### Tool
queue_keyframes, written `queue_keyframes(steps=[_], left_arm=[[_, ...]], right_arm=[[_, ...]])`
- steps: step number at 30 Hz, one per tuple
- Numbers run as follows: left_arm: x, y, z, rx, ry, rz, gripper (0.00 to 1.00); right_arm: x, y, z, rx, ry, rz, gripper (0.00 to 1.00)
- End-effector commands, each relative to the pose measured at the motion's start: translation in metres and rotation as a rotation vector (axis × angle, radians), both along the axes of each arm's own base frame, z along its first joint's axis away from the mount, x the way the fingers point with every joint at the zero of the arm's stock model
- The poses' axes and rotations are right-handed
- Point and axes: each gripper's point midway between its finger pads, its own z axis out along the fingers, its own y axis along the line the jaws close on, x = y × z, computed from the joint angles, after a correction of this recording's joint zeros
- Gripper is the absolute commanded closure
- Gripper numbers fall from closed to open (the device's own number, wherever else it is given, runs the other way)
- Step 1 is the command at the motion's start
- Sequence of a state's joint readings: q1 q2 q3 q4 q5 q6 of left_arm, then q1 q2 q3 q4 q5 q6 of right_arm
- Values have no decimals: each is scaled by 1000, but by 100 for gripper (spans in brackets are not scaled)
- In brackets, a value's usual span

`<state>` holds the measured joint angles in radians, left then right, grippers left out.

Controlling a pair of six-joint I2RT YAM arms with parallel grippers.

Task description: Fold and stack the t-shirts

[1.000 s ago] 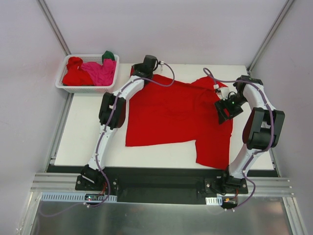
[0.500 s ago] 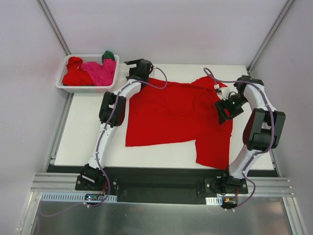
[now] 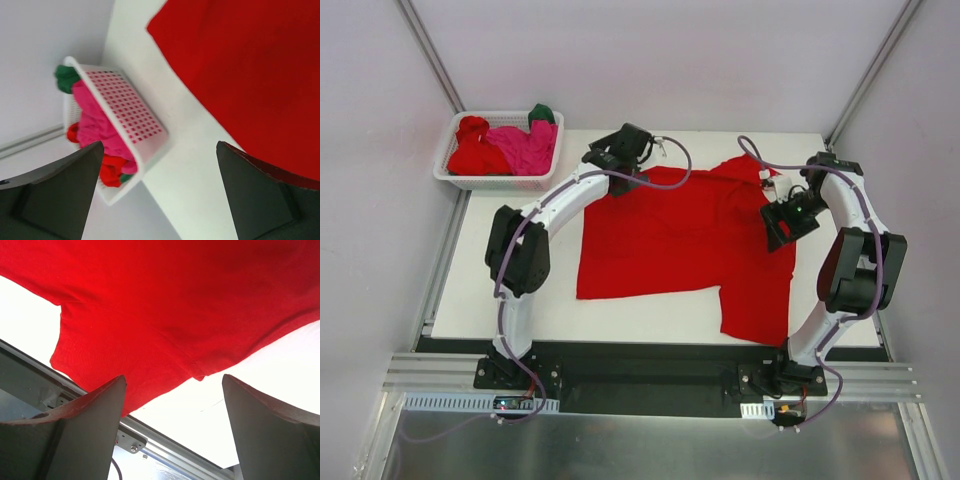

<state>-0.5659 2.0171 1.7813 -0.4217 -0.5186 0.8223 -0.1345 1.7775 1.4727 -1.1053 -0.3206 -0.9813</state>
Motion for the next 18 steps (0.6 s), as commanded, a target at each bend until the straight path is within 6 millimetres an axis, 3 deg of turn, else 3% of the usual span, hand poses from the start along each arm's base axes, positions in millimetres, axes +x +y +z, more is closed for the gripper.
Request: queue_keyframes(steps=[1, 3, 4, 6, 7, 14, 18], left_arm=[[-48, -6, -53, -182, 341, 60, 5], [-68, -11, -63, -222, 461, 85, 8], [-78, -20, -79, -258, 553, 71, 9], [-81, -19, -85, -280, 608, 103, 12], [-79, -19, -95, -277, 628, 117, 12], [-30, -19, -104, -264, 545, 142, 14], [-17, -17, -115, -234, 531, 142, 15]], right_arm=[[-10, 6, 10, 31, 2, 8, 18], [-11, 6, 11, 33, 7, 8, 18], [-11, 6, 11, 34, 5, 11, 18], [-13, 7, 11, 36, 9, 14, 19], [-14, 7, 11, 36, 9, 16, 18], [-4, -4, 14, -33, -60, -31, 19], [37, -27, 24, -150, -227, -76, 18]])
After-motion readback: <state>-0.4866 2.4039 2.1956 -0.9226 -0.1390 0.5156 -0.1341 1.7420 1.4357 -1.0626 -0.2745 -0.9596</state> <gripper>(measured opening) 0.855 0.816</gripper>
